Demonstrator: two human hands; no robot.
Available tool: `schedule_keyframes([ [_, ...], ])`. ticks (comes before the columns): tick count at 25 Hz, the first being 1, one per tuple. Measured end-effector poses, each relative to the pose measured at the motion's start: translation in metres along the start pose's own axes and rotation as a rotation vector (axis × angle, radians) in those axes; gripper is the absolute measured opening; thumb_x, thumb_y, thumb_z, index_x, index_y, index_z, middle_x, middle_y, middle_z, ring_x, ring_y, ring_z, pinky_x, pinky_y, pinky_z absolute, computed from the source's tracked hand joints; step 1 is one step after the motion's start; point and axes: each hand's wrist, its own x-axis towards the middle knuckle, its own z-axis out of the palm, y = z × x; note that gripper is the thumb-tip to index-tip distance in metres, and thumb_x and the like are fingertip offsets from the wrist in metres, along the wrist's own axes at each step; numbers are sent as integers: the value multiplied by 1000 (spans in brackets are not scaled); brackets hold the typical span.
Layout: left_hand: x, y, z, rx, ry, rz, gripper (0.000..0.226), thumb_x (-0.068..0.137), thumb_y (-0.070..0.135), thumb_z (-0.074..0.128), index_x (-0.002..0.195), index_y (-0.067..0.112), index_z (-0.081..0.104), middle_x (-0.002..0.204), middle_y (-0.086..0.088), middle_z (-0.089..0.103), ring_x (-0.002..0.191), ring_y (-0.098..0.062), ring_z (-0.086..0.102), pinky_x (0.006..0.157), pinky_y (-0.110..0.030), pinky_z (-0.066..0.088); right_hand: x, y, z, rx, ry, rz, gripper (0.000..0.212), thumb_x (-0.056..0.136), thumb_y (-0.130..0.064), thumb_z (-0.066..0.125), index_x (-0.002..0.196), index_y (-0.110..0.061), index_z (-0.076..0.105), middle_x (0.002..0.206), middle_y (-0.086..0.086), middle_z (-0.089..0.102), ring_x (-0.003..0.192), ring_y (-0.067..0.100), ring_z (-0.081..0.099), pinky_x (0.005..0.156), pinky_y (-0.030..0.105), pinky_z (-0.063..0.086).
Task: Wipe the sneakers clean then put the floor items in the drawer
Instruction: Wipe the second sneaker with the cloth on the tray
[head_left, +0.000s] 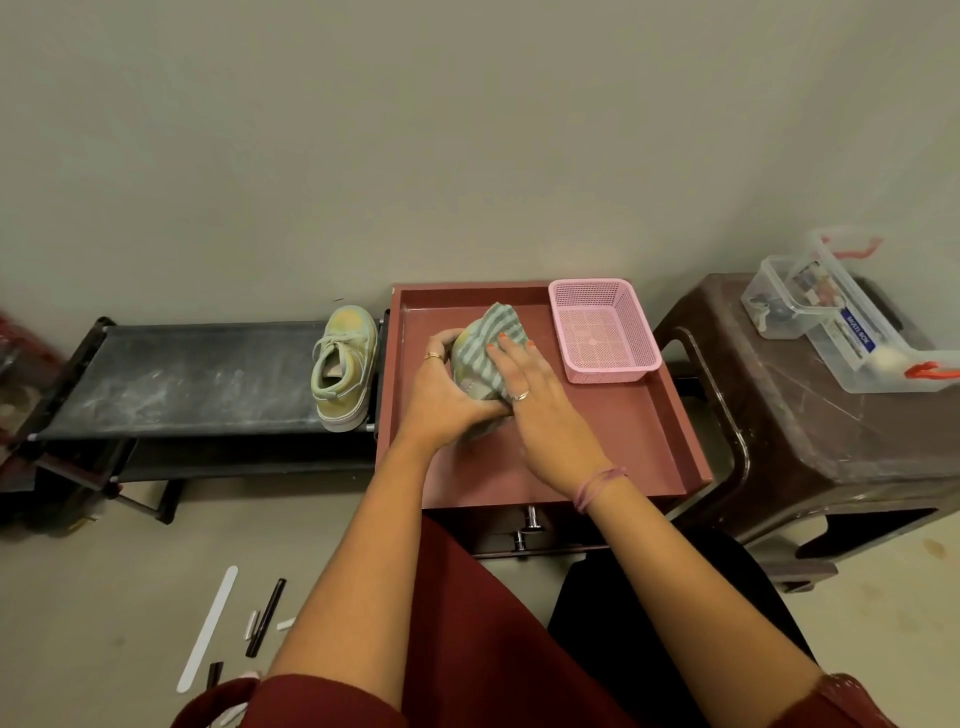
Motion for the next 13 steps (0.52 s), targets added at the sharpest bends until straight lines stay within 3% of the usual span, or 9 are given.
schedule_keyframes([
  [3,-3,1,-1,32,-6,3,94,48,16,96,123,23,40,116,17,48,102,19,47,79,3,37,13,8,-9,386,-140,245,85,76,15,49,150,-12,17,155,4,18,144,19,16,119,34,16],
  [5,-4,0,-4,49,-17,-3,95,47,18,96,124,22,40,117,17,47,102,22,45,78,4,35,13,1,-14,429,-196,297,83,79,14,46,150,-9,12,157,7,14,146,20,12,119,30,12],
  [7,-5,-2,-6,45,-23,-11,93,49,12,94,125,19,41,116,16,51,102,17,50,79,1,38,3,-12,-20,267,-199,220,83,81,13,43,151,-14,9,159,2,6,147,20,3,117,25,6],
  [10,-6,0,-3,-4,-20,-26,85,56,-6,85,125,15,40,108,10,59,91,4,61,73,-6,46,-3,-34,-32,-179,-230,8,71,92,0,39,151,-19,5,159,-4,-3,147,23,-5,118,29,3],
  [13,-9,4,5,-5,-14,-14,84,58,-10,83,125,11,38,101,16,55,83,21,56,69,0,41,29,-30,-37,-329,-340,42,67,96,-13,40,152,-18,3,160,-3,-3,147,25,2,120,35,9],
])
